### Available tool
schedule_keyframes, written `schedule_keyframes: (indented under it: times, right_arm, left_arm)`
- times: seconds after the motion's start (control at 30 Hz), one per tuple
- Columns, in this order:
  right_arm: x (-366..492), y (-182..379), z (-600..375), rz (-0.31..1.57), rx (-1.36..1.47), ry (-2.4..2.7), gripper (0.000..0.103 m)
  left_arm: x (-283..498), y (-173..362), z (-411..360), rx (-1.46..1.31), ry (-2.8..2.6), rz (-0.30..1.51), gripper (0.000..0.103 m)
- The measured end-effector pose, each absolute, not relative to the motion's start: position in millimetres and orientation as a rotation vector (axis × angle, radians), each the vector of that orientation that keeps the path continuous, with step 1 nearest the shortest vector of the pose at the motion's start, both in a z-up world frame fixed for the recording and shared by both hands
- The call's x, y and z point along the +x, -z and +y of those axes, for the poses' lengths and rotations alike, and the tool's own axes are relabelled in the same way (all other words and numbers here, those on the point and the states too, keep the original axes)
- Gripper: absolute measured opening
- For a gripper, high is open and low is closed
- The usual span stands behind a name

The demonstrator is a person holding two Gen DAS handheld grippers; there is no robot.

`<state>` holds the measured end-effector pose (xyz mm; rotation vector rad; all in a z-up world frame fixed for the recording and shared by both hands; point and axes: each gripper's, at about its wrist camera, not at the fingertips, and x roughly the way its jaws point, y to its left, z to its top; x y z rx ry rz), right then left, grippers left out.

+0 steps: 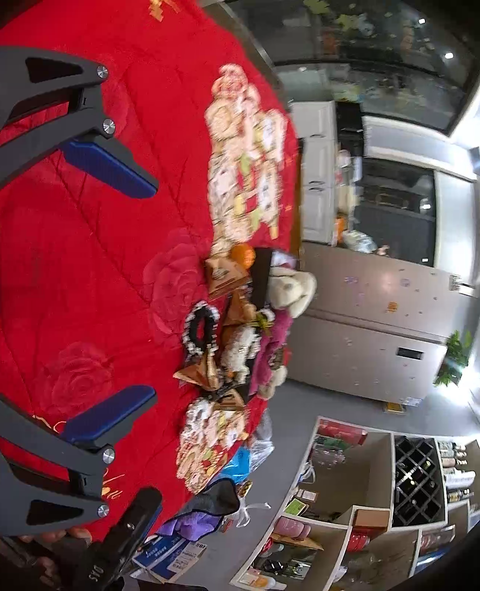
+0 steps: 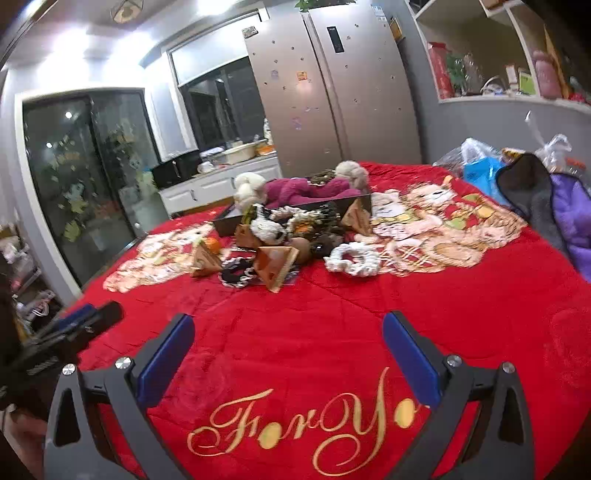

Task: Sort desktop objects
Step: 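Move both tools toward the paper pyramid snack packets on the quilt, then close right tool on tan pyramid snack packet while left tool grasps brown snack packet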

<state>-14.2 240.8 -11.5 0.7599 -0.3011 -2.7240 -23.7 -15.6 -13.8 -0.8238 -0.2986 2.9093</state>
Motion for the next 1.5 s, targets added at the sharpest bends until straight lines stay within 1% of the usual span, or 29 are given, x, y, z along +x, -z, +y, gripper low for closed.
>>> schedule_keyframes:
  times: [0.1, 0.2, 0.33, 0.5, 0.6, 0.77, 0.8, 0.87, 0.97, 1.2, 1.33, 1.4, 1.5]
  right_arm:
    - [-18, 11, 239, -0.330, 0.749, 2.693, 0.103]
    - [-24, 9, 231, -0.329, 0.739, 2.665, 0.101]
    - [-39, 8, 222, -0.320, 0.766, 2.640, 0.097]
    - [-60, 5, 214, -0.321, 0.785, 2.625, 0.097]
    - [-72, 3, 210, -0.325, 0.800, 2.613, 0.097]
    - [-92, -1, 198, -0.285, 0.823, 2.596, 0.097]
    - [-97, -1, 194, -0.271, 0.832, 2.596, 0.096]
    - [-108, 1, 188, -0.255, 0.857, 2.589, 0.090]
    - [-121, 5, 181, -0.244, 0.884, 2.576, 0.086]
    - [-148, 18, 168, -0.200, 0.946, 2.575, 0.082]
    - [-163, 24, 164, -0.185, 0.982, 2.573, 0.078]
    - [-169, 27, 163, -0.184, 1.003, 2.567, 0.074]
    - [-177, 33, 163, -0.214, 1.027, 2.552, 0.073]
  left_arm:
    - [-38, 21, -22, -0.893, -2.856, -0.374, 0.103]
    - [-46, 21, -25, -0.900, -2.845, -0.412, 0.103]
    - [-57, 16, -19, -0.898, -2.866, -0.311, 0.103]
    - [-75, 10, -13, -0.896, -2.876, -0.206, 0.103]
    - [-90, 9, -14, -0.915, -2.881, -0.174, 0.103]
    - [-116, 13, -22, -0.961, -2.870, -0.178, 0.103]
    - [-123, 14, -24, -0.973, -2.869, -0.179, 0.103]
    - [-133, 17, -27, -0.992, -2.867, -0.183, 0.103]
    - [-148, 21, -30, -1.016, -2.864, -0.176, 0.103]
    - [-180, 34, -35, -1.107, -2.813, -0.199, 0.103]
    - [-197, 40, -40, -1.157, -2.786, -0.235, 0.103]
    - [-204, 42, -42, -1.181, -2.773, -0.238, 0.103]
    - [-212, 47, -43, -1.224, -2.743, -0.245, 0.103]
